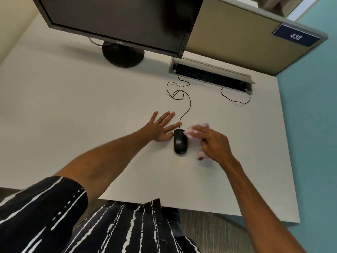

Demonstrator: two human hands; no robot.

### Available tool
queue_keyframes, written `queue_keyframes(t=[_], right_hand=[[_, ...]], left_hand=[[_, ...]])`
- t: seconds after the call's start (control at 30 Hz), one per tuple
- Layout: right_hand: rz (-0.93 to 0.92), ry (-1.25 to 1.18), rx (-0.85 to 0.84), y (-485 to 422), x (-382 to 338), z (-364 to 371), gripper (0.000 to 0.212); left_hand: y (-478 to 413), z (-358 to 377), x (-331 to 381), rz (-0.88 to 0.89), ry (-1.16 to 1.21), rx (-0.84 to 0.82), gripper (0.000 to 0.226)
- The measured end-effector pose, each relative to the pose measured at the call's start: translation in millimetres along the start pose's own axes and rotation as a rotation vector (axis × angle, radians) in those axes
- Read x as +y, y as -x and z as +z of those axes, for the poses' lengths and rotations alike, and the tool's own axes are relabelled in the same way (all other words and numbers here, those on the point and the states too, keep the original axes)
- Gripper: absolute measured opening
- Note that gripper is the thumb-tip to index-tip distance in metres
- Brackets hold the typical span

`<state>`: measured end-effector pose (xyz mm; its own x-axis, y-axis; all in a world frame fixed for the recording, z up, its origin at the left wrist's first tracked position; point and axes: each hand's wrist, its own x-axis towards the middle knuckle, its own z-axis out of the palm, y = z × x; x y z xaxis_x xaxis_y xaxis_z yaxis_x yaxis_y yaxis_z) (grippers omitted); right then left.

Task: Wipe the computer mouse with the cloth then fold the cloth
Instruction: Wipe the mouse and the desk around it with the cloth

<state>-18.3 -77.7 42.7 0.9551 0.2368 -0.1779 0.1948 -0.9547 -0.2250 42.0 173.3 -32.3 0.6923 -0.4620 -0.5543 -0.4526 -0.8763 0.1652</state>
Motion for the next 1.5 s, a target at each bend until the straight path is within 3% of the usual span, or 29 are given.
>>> queue_keyframes(t=[0.1, 0.23, 0.3, 0.4, 0.63, 0.87, 1.17, 1.3, 1.5], right_hand=[[0.022, -0.015, 0.092, -13, -21, 13, 0.075], [0.015, -0.058, 0.03, -15, -45, 47, 0.067], [0.003, 0.013, -0.019, -2, -52, 68, 0.067], [0.005, 0.103, 0.055, 28, -59, 91, 0.078], [-0.211, 0.161, 0.075, 78, -38, 108, 0.092], [-0.351, 0.152, 0.046, 104, -19, 102, 0.081], [-0.1, 0.035, 0.312, 72, -6, 61, 0.065], [-0.177, 0.101, 0.166, 40, -36, 76, 0.08], [-0.158, 0.118, 0.055, 52, -47, 101, 0.081]], left_hand=[[0, 0, 1, -0.013, -0.012, -0.013, 0.066], [-1, 0, 3, -0.04, -0.029, -0.022, 0.068], [-1, 0, 3, -0.046, -0.021, -0.009, 0.07], [0, 2, 1, -0.015, -0.012, 0.017, 0.07], [0, 3, 0, 0.001, 0.006, 0.047, 0.064], [0, 2, 0, -0.001, -0.003, 0.037, 0.065], [-1, 3, 0, 0.002, -0.003, 0.021, 0.065], [1, 1, 2, -0.004, -0.016, 0.012, 0.067], [1, 1, -1, 0.0, 0.006, 0.008, 0.065]])
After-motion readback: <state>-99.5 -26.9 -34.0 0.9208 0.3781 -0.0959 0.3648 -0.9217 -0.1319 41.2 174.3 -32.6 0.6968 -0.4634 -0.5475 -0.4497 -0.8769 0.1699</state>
